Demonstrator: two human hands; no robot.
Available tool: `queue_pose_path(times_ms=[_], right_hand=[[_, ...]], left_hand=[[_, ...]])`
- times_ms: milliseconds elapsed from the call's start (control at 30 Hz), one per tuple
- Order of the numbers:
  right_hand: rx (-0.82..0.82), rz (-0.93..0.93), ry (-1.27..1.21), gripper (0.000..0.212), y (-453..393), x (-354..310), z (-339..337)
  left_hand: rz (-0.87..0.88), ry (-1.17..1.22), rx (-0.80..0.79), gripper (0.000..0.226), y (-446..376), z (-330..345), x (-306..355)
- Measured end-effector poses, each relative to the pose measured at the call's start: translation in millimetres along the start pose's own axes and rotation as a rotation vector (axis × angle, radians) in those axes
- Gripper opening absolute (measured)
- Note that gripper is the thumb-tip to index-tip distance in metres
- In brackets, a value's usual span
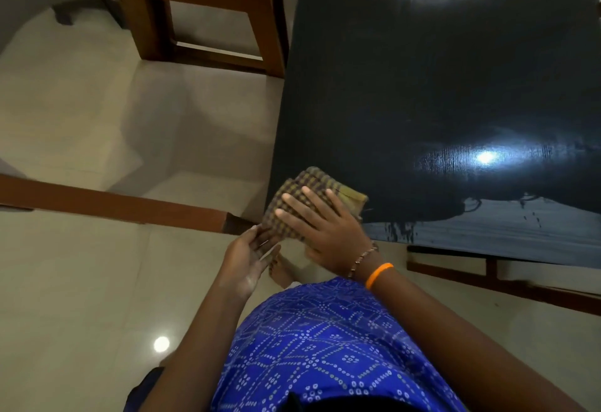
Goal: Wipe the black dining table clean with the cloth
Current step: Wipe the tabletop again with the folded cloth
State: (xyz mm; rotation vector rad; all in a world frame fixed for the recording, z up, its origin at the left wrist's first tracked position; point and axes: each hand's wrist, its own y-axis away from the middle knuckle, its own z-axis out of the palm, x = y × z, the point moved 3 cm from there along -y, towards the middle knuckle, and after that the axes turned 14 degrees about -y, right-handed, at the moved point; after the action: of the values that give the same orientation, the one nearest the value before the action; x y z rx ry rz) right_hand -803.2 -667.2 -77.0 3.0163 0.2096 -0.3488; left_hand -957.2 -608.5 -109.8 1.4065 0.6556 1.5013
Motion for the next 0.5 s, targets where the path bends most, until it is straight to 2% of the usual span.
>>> queue_pose_path(times_ms=[167,267,400,500], right_hand=[[0.042,0.073,0.112,0.069,82,67,-7],[0.066,0.201,0.106,0.065,119,89,-13],[0.161,0.545,-0.056,0.067,110,55,-6],[0.15,0.586,-0.148,0.068,68,17,-1]], left_hand=[[0.018,-0.171,0.001,0.026,1,3,0],[0.014,-0.24,-0.03,0.028,3,8,2],[-0.019,-0.3,-0.078,0.031,6,20,-2],[-0.068,-0.374,-0.136,0.033,7,36,-10]])
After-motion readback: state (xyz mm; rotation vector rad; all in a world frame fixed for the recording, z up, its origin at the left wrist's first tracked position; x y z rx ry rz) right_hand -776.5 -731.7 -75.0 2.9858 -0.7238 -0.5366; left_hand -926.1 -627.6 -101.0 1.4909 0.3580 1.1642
